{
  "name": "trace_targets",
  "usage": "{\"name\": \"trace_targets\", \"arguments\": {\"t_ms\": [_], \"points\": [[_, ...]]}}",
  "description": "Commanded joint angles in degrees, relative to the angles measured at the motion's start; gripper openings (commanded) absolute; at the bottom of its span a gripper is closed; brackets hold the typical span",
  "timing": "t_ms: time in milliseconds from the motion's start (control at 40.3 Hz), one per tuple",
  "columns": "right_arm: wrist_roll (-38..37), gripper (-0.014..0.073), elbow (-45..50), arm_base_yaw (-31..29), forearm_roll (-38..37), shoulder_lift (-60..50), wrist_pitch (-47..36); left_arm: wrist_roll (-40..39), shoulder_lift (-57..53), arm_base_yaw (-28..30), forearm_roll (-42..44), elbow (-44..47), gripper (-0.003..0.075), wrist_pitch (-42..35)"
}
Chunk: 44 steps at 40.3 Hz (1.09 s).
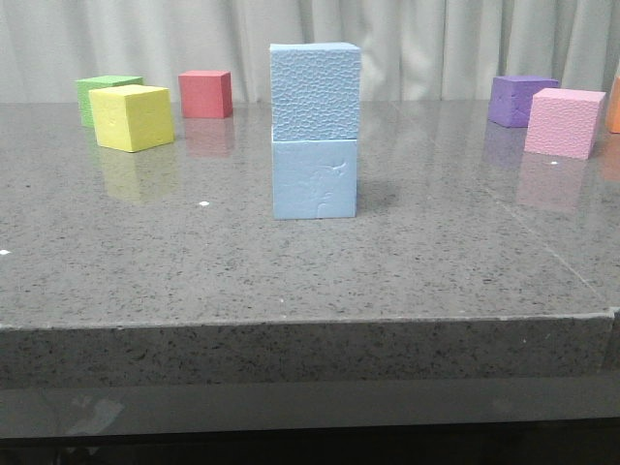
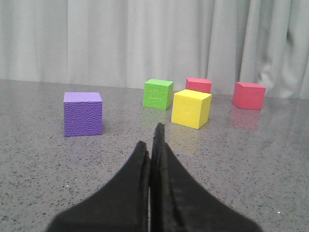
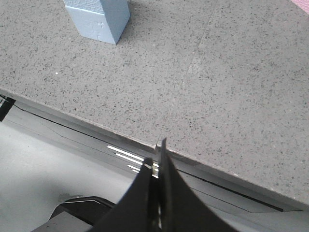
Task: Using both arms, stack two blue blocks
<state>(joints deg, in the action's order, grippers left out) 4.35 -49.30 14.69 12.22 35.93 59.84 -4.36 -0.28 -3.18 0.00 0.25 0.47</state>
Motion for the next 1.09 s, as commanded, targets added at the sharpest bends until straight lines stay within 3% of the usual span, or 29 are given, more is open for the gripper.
{"name": "trace_targets", "arguments": {"t_ms": [0, 695, 1067], "points": [[0.23, -0.0067, -1.46, -0.35, 0.09, 0.11, -3.18, -0.55, -1.17, 0.02, -0.74, 0.14, -0.0019, -4.72], [0.84, -0.0067, 0.01, -0.60, -0.84, -1.29, -4.68, -0.55, -1.17, 0.02, -0.74, 0.14, -0.0019, -4.72], [0.96, -0.0067, 29.16, -14.49, -5.26, -22.96, -41.24, -0.55, -1.17, 0.02, -0.74, 0.14, -0.0019, -4.72]]}}
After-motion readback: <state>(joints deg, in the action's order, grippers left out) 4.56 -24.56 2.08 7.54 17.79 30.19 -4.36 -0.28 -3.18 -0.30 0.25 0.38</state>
